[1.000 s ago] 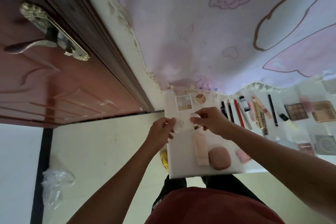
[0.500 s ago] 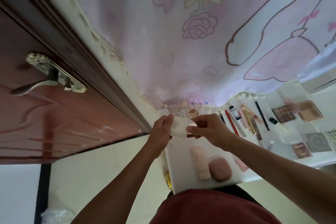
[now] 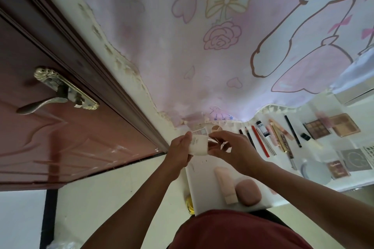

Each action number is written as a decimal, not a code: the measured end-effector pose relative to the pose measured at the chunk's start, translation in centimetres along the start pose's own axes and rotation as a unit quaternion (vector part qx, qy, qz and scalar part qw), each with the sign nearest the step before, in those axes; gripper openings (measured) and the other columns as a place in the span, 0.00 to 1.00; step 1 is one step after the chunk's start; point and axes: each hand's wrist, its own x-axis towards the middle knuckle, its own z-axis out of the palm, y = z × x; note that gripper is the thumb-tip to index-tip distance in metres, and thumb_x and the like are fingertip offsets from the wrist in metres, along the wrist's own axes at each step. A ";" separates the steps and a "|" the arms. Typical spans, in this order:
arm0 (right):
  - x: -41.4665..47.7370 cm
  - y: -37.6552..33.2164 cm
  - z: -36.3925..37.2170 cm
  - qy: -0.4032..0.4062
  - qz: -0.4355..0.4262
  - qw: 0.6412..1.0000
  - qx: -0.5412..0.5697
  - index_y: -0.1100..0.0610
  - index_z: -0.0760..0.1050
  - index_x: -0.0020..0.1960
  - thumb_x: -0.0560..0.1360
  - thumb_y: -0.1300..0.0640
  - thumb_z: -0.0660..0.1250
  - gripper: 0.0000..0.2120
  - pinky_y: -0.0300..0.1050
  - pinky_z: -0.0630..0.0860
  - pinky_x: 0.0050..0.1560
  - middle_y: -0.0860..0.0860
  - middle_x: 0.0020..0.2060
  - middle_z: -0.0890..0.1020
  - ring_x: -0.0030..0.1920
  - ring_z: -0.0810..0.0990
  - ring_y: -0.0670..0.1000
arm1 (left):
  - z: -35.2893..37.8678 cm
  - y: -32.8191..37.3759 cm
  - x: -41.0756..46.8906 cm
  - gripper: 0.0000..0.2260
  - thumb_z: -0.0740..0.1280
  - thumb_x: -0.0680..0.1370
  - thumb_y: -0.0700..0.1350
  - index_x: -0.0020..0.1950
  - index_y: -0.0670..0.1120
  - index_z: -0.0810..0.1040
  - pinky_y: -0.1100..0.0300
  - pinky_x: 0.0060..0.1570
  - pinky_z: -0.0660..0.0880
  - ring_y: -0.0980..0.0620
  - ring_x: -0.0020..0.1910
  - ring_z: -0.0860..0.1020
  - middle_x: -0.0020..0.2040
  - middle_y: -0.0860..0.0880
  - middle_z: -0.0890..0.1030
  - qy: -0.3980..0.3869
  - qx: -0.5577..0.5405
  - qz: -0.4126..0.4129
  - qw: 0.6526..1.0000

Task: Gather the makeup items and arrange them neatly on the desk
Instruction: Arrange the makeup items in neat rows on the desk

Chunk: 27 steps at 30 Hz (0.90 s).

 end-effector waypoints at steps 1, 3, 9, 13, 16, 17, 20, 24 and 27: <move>0.4 -0.6 -0.4 -0.024 0.091 0.990 0.109 0.55 0.78 0.58 0.72 0.54 0.75 0.15 0.37 0.77 0.43 0.52 0.43 0.85 0.39 0.80 0.44 | -0.1 0.0 0.0 0.16 0.57 0.83 0.53 0.40 0.46 0.74 0.68 0.22 0.60 0.58 0.23 0.65 0.30 0.49 0.68 0.001 0.003 0.009 1.000; 1.3 -1.3 -1.2 -0.076 0.275 0.905 0.314 0.60 0.78 0.55 0.77 0.48 0.68 0.16 0.45 0.78 0.40 0.60 0.43 0.84 0.39 0.82 0.51 | -0.2 0.1 0.0 0.16 0.56 0.83 0.52 0.41 0.45 0.72 0.68 0.21 0.61 0.57 0.25 0.66 0.31 0.49 0.69 -0.001 0.006 0.034 0.999; 1.8 -0.8 -2.1 -0.168 0.399 0.795 0.424 0.65 0.81 0.50 0.71 0.47 0.71 0.20 0.38 0.78 0.32 0.61 0.42 0.83 0.34 0.80 0.50 | -0.2 0.1 0.1 0.14 0.57 0.83 0.51 0.48 0.43 0.74 0.68 0.30 0.69 0.56 0.35 0.70 0.39 0.51 0.74 -0.023 0.052 0.099 0.994; 1.5 -0.3 -1.4 -0.104 0.318 0.860 0.386 0.66 0.80 0.50 0.72 0.64 0.73 0.09 0.39 0.79 0.39 0.58 0.41 0.83 0.39 0.82 0.49 | -0.4 0.3 0.1 0.14 0.56 0.83 0.51 0.43 0.45 0.71 0.70 0.25 0.65 0.55 0.33 0.68 0.36 0.51 0.71 -0.017 0.058 0.083 0.995; 1.2 -0.6 -0.8 -0.070 0.186 0.963 0.182 0.56 0.80 0.46 0.69 0.66 0.76 0.09 0.38 0.76 0.42 0.50 0.38 0.82 0.40 0.80 0.43 | -0.6 0.2 0.0 0.14 0.56 0.84 0.51 0.45 0.43 0.72 0.70 0.22 0.63 0.54 0.31 0.66 0.36 0.48 0.69 -0.012 0.038 0.065 0.997; 1.1 -0.7 -0.5 -0.063 0.156 0.975 0.142 0.54 0.79 0.46 0.69 0.66 0.76 0.11 0.38 0.75 0.42 0.48 0.39 0.82 0.40 0.79 0.42 | -0.6 0.1 0.0 0.14 0.56 0.84 0.50 0.46 0.42 0.73 0.70 0.22 0.62 0.54 0.30 0.66 0.35 0.48 0.69 -0.010 0.030 0.061 0.998; 1.2 -1.3 -0.8 -0.082 0.214 0.941 0.248 0.57 0.76 0.56 0.74 0.57 0.74 0.13 0.44 0.80 0.42 0.55 0.46 0.83 0.44 0.82 0.50 | -0.9 0.3 -0.1 0.16 0.56 0.84 0.51 0.51 0.39 0.74 0.70 0.22 0.62 0.55 0.28 0.65 0.35 0.47 0.69 -0.008 0.016 0.057 0.998; 1.4 -1.6 -1.8 -0.148 0.378 0.840 0.360 0.62 0.76 0.57 0.79 0.39 0.60 0.25 0.43 0.76 0.33 0.65 0.47 0.84 0.38 0.82 0.56 | -0.9 0.5 -0.2 0.17 0.57 0.84 0.51 0.52 0.37 0.74 0.70 0.22 0.63 0.54 0.30 0.66 0.36 0.47 0.70 -0.004 0.015 0.062 0.998; 1.5 -1.3 -1.6 -0.142 0.367 0.839 0.375 0.63 0.79 0.52 0.79 0.48 0.65 0.17 0.38 0.73 0.29 0.60 0.43 0.84 0.33 0.80 0.50 | -0.7 0.4 -0.3 0.16 0.57 0.83 0.51 0.50 0.39 0.75 0.70 0.23 0.63 0.54 0.31 0.66 0.36 0.48 0.71 -0.006 0.030 0.071 0.997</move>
